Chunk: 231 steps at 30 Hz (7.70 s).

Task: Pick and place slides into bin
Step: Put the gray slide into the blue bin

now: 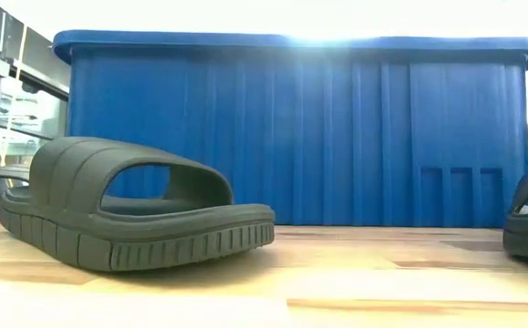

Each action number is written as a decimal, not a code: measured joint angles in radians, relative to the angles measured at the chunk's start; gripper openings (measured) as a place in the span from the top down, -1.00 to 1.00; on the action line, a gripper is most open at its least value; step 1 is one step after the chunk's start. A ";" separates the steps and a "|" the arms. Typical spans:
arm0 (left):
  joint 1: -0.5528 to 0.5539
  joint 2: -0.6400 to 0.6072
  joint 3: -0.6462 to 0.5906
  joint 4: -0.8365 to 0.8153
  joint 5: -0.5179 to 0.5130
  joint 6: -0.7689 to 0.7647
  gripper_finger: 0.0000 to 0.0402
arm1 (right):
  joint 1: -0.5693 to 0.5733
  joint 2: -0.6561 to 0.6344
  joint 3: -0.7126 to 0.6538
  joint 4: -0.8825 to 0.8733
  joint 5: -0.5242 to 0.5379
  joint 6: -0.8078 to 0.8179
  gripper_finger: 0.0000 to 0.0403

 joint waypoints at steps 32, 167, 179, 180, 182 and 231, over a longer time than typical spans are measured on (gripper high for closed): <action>0.727 -0.033 0.000 0.585 0.964 0.646 -0.71 | -0.736 -0.390 -0.001 0.642 -1.363 -1.044 1.00; 0.658 0.148 0.001 0.276 0.244 0.993 0.80 | -0.756 0.041 -0.003 0.379 -0.808 -1.180 -0.05; 0.661 0.148 0.001 0.272 0.236 0.993 0.79 | -0.756 0.041 -0.003 0.366 -0.822 -1.154 0.58; 0.661 0.148 0.001 0.272 0.236 0.993 0.77 | -0.756 0.041 -0.003 0.365 -0.823 -1.151 0.63; 0.661 0.148 0.001 0.271 0.236 0.993 0.72 | -0.756 0.041 -0.003 0.362 -0.824 -1.145 0.74; 0.760 0.021 0.001 0.354 0.561 0.631 0.45 | -0.705 -0.361 -0.003 0.468 -1.187 -1.497 0.90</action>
